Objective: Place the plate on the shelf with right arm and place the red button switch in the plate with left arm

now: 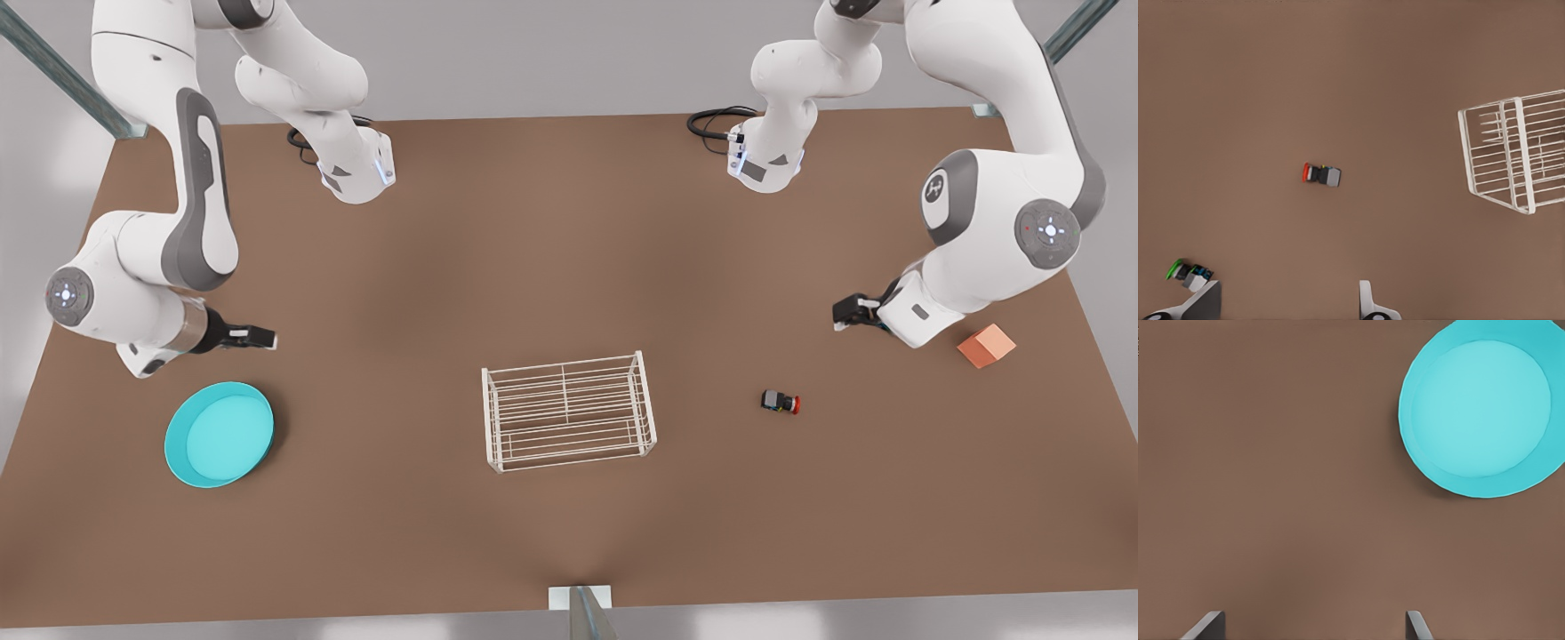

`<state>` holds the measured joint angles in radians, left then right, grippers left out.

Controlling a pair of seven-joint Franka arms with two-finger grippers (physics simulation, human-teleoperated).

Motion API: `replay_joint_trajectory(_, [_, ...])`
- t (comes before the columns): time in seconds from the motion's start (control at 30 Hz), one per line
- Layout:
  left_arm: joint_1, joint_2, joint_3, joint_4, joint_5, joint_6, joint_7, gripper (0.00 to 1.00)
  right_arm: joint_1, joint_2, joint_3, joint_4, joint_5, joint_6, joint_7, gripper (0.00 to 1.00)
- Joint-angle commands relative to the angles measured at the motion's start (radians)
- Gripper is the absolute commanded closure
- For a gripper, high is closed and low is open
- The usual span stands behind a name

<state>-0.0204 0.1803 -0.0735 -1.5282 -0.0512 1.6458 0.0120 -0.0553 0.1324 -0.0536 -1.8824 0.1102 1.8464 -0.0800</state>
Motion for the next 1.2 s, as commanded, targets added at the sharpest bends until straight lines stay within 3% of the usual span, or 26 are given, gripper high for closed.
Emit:
replay_joint_trajectory(0.0, [0.000, -0.002, -0.002, -0.001, -0.003, 0.074, 0.020, 0.00, 0.000, -0.002, 0.000, 0.002, -0.026, 0.047, -0.098, 0.00])
replay_joint_trajectory(0.1, [0.001, 0.002, -0.005, -0.001, -0.038, 0.035, 0.031, 0.00, -0.004, 0.062, -0.008, 0.035, -0.083, 0.079, -0.158, 0.00])
replay_joint_trajectory(0.2, [-0.026, 0.005, -0.015, -0.127, -0.003, 0.095, -0.154, 0.00, -0.101, 0.139, -0.012, 0.092, -0.081, 0.125, -0.320, 0.00])
replay_joint_trajectory(0.4, [-0.046, 0.165, -0.015, -0.105, 0.001, 0.272, -1.211, 0.00, -0.235, 0.340, -0.005, 0.344, -0.027, 0.102, -0.399, 0.00])
replay_joint_trajectory(0.5, [-0.096, 0.277, -0.014, -0.050, 0.076, 0.399, -1.693, 0.00, -0.302, 0.467, 0.029, 0.517, 0.036, -0.018, -0.389, 0.00])
replay_joint_trajectory(0.77, [-0.070, 0.327, 0.011, -0.291, 0.045, 0.765, -1.725, 0.00, -0.394, 0.645, 0.090, 0.641, 0.029, -0.009, -0.461, 0.00])
replay_joint_trajectory(0.87, [-0.070, 0.361, 0.011, -0.302, 0.050, 0.853, -1.739, 0.00, -0.409, 0.682, 0.086, 0.667, 0.026, 0.017, -0.495, 0.00])
replay_joint_trajectory(1.17, [-0.066, 0.426, 0.031, -0.320, 0.218, 0.882, -1.727, 0.00, -0.440, 0.737, 0.092, 0.638, 0.003, 0.274, -0.665, 0.01])
